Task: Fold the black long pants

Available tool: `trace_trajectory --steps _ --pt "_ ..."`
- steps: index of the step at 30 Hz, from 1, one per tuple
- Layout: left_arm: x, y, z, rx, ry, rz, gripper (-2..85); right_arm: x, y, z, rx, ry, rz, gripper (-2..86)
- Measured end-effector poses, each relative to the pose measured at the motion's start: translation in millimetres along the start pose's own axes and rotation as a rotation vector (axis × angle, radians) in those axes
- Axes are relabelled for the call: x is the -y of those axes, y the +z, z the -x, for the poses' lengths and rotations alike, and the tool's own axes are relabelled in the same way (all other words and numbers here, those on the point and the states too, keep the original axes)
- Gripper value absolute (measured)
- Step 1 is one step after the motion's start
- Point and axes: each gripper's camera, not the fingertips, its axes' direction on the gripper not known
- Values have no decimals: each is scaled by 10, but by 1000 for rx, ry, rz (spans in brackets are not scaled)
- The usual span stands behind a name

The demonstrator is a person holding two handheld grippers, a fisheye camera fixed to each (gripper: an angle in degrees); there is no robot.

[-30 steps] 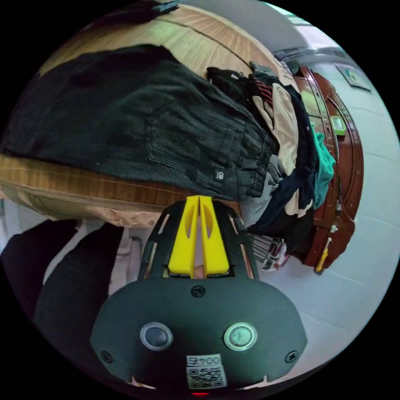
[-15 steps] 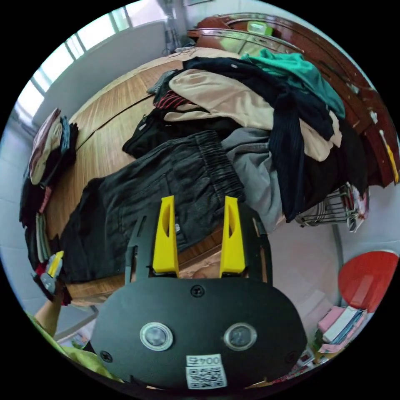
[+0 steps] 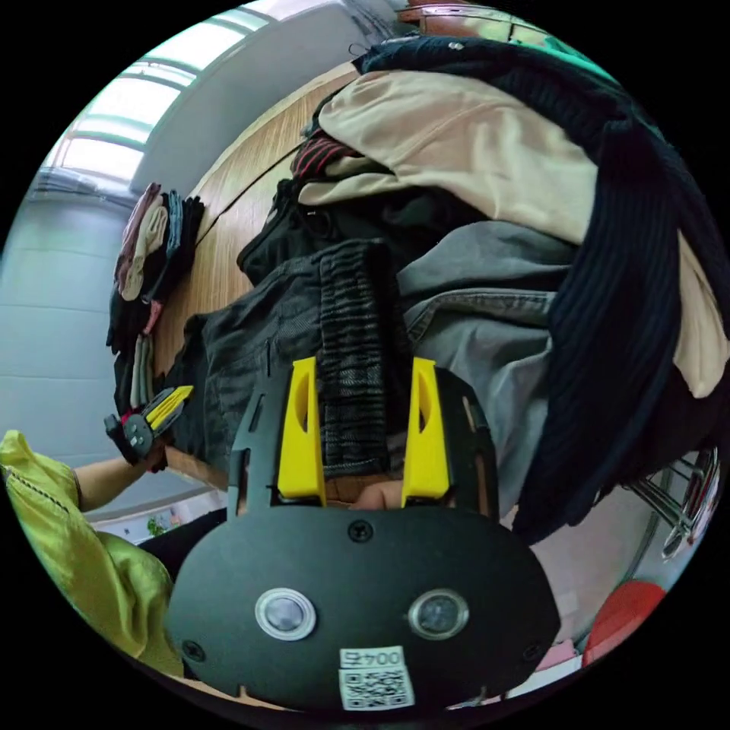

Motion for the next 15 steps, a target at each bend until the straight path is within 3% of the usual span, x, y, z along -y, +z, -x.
trace_trajectory --steps 3,9,15 --pt "-49 265 18 9 -83 0 1 -69 142 131 -37 -28 35 152" --pt "145 427 -36 148 -12 5 1 108 216 345 -121 -85 145 101" --pt "471 537 161 156 -78 60 1 162 -192 1284 -377 -415 42 63"
